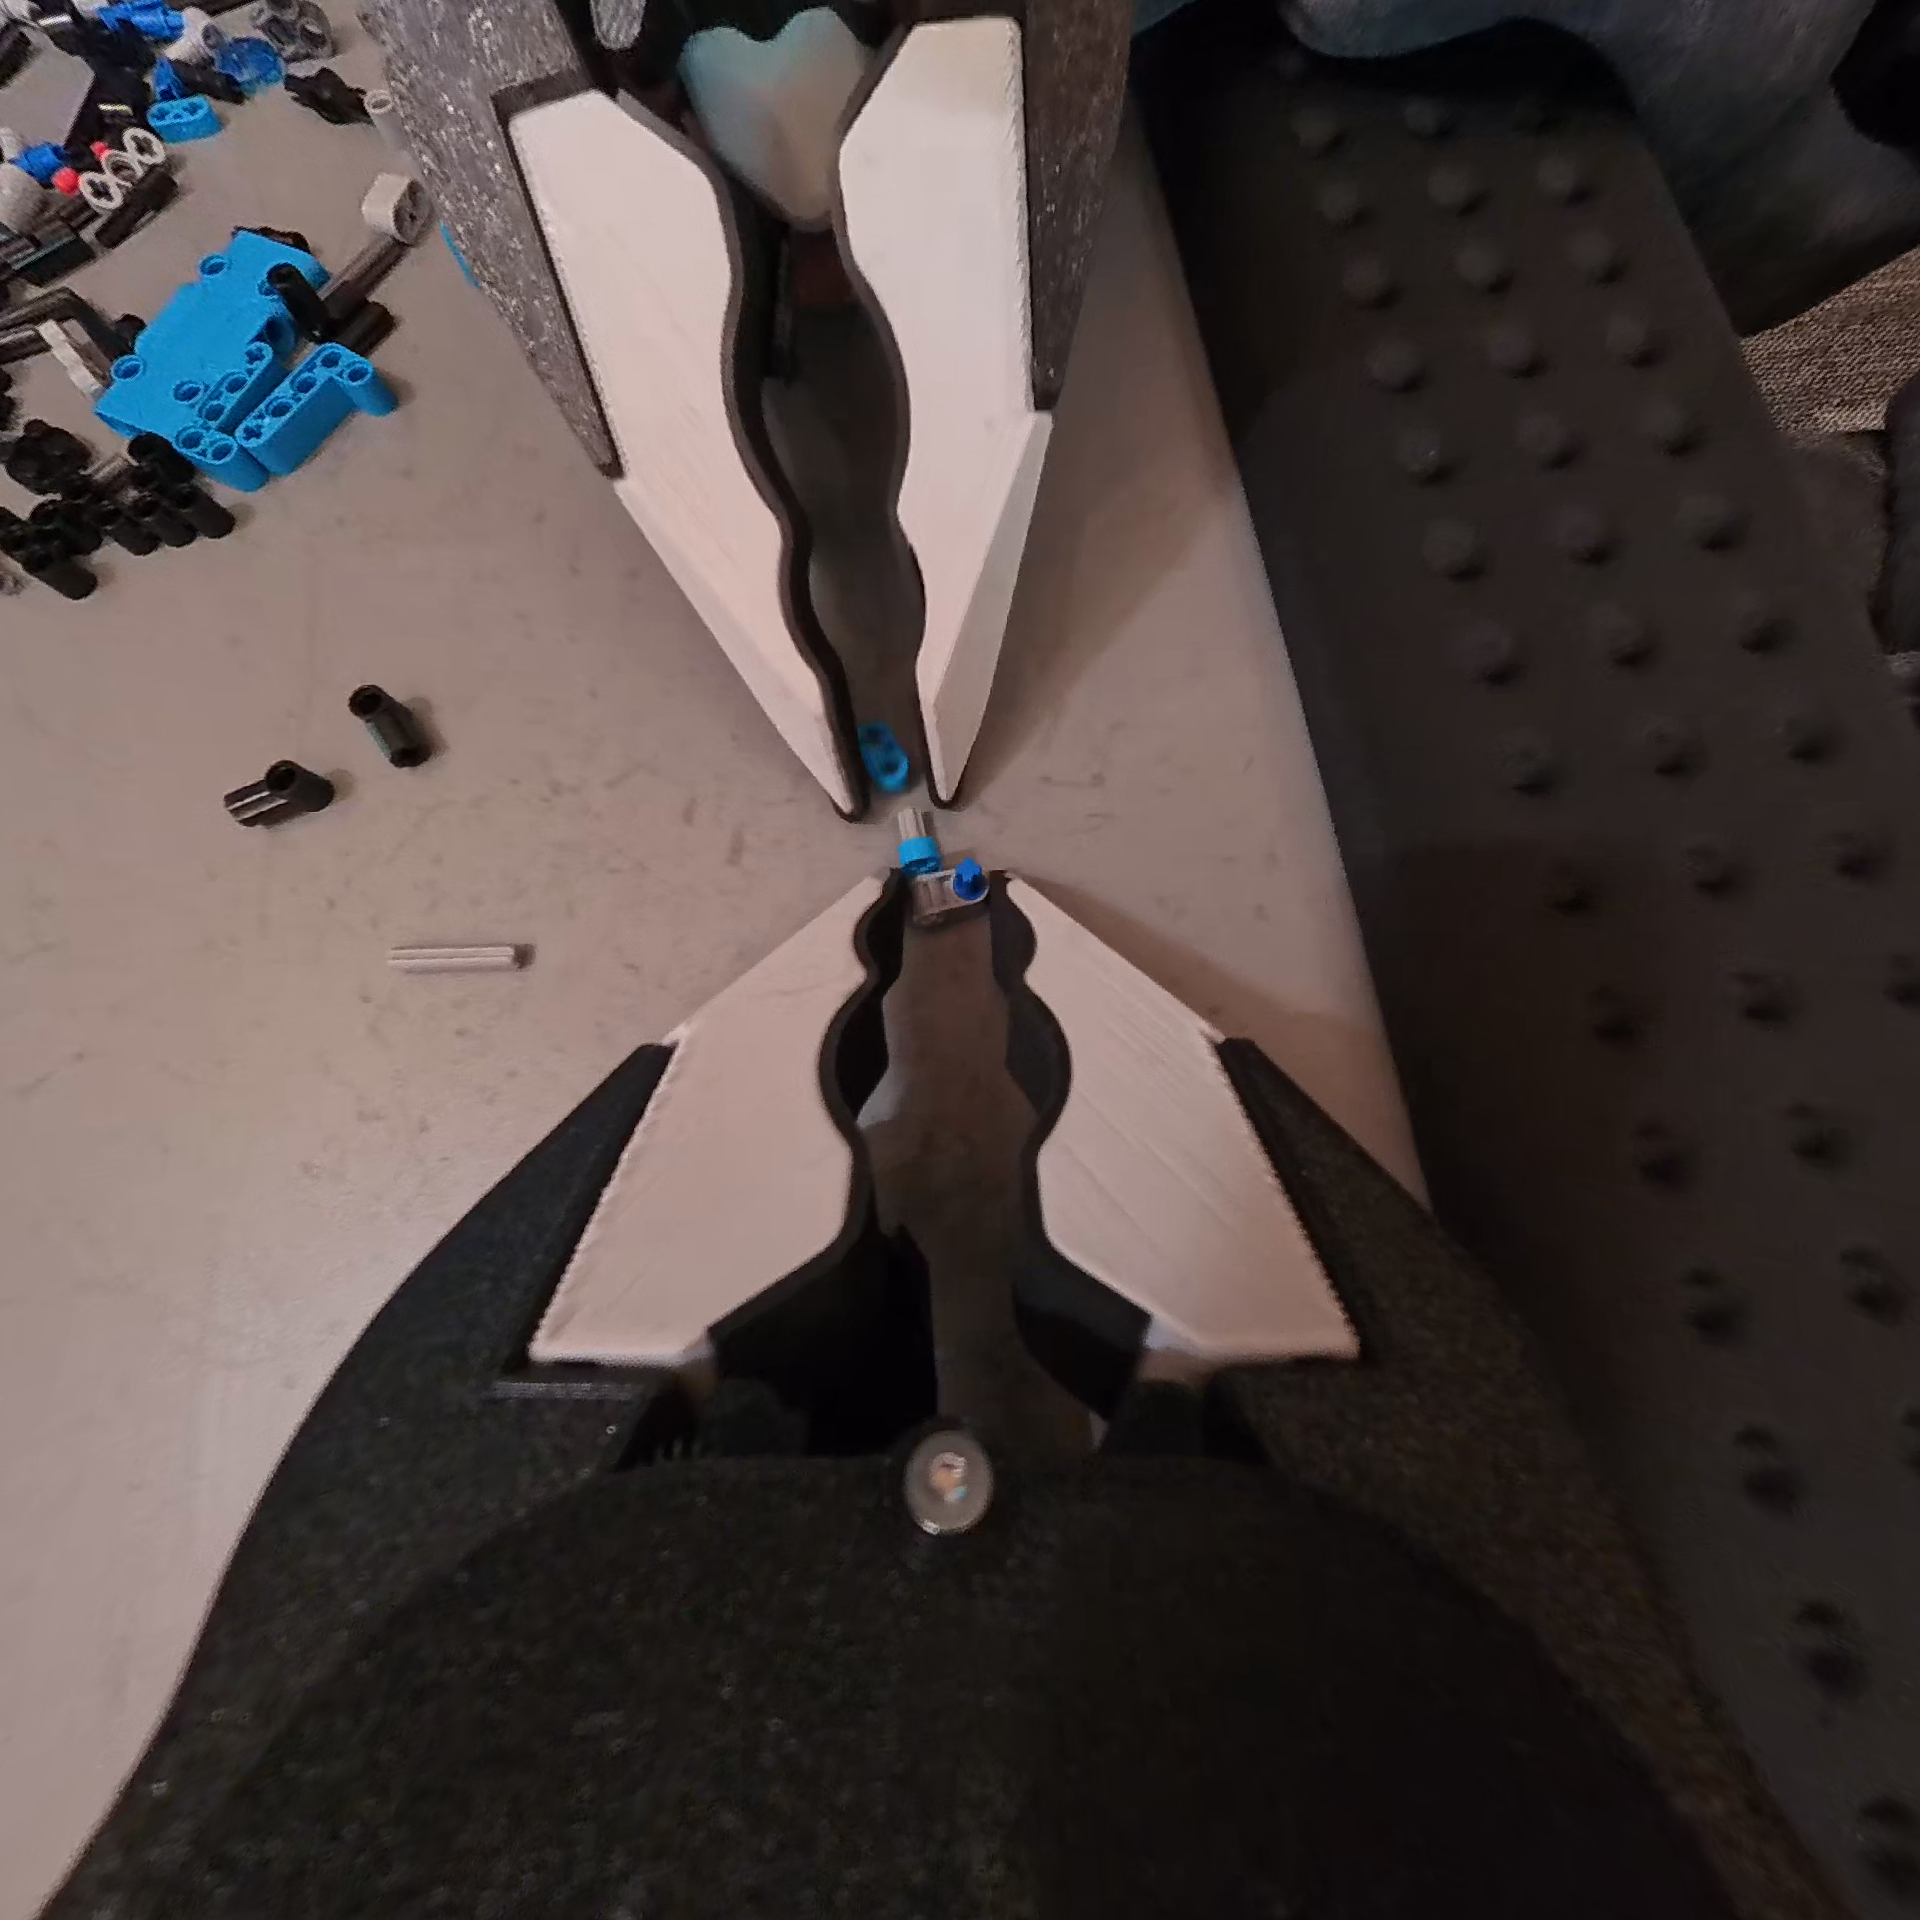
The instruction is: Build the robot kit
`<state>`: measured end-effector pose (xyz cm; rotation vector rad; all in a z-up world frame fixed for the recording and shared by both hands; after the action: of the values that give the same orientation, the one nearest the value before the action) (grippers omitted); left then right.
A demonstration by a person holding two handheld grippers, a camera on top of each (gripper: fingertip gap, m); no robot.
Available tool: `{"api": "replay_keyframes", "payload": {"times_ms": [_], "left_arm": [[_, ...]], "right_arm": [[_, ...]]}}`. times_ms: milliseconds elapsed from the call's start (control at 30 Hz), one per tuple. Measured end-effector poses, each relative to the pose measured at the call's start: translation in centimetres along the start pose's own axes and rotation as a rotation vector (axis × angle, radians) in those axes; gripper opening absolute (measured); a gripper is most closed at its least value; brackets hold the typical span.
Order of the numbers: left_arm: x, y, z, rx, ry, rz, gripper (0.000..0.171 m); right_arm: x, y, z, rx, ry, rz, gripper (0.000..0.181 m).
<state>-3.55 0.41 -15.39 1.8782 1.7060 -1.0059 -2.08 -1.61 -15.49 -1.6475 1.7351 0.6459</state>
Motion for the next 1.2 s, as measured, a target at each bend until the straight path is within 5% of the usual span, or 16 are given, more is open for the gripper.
{"api": "replay_keyframes", "payload": {"times_ms": [400,1200], "left_arm": [[0.0,0.0,-0.1,-0.006,0.0,0.004,0.016],[0.2,0.0,-0.2,-0.015,0.002,0.008,0.016]], "right_arm": [[0.4,-0.5,-2.4,0.079,-0.05,-0.057,0.02],[0.0,-0.8,-1.3,0.09,-0.015,-0.021,0.018]]}}
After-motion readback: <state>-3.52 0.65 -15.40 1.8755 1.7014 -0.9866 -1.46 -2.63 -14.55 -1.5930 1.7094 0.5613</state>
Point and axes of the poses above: each gripper's, where its closed fingertips meet, z out along the fingers, x out of its underside, y = z × x across the jaws, the point moved 1 cm from there along -z, back along the fingers, and after that the axes turned 15 degrees about x, right-handed, at the moved point
